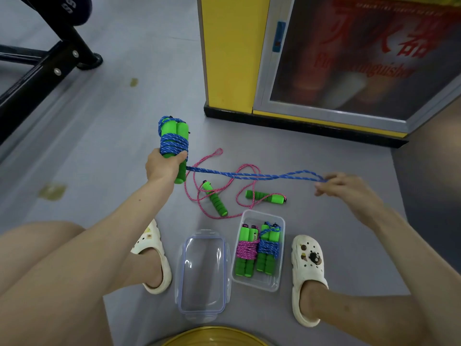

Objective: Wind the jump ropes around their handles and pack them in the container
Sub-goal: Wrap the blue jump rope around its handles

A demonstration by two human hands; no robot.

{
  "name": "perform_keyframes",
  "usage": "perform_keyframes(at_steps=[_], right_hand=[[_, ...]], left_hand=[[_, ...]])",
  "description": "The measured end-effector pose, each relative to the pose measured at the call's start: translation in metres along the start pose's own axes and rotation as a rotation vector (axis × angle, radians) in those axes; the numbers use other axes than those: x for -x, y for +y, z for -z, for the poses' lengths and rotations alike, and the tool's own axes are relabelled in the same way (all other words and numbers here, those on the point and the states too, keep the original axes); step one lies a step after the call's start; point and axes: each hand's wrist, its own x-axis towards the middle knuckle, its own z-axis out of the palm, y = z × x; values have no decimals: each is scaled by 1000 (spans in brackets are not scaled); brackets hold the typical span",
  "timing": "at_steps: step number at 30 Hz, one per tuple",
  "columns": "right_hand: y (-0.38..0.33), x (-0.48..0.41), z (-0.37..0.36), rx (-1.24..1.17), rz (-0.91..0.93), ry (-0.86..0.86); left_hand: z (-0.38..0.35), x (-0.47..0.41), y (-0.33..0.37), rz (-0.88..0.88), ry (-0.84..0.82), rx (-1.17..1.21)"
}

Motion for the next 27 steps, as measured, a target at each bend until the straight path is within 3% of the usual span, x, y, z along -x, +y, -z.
perform_keyframes(at_steps=[5, 8, 10, 18, 23, 27], right_hand=[[-9, 4, 4, -756, 99, -78], [-8, 4, 3, -985, 27, 10], [-8, 1, 3, -949, 15, 77], [4, 0, 3, -543, 27, 30], [0, -2, -13, -428, 13, 11], [-12, -7, -26, -443, -9, -3]], left_hand=[[-3, 5, -1, 133, -86, 143], [-5, 9, 1, 139, -108, 139], [-7, 10, 2, 123, -112, 120], [2, 4, -1, 40, -23, 6], [-10, 12, 2, -25, -130, 1], [-20, 20, 7, 24, -258, 97]])
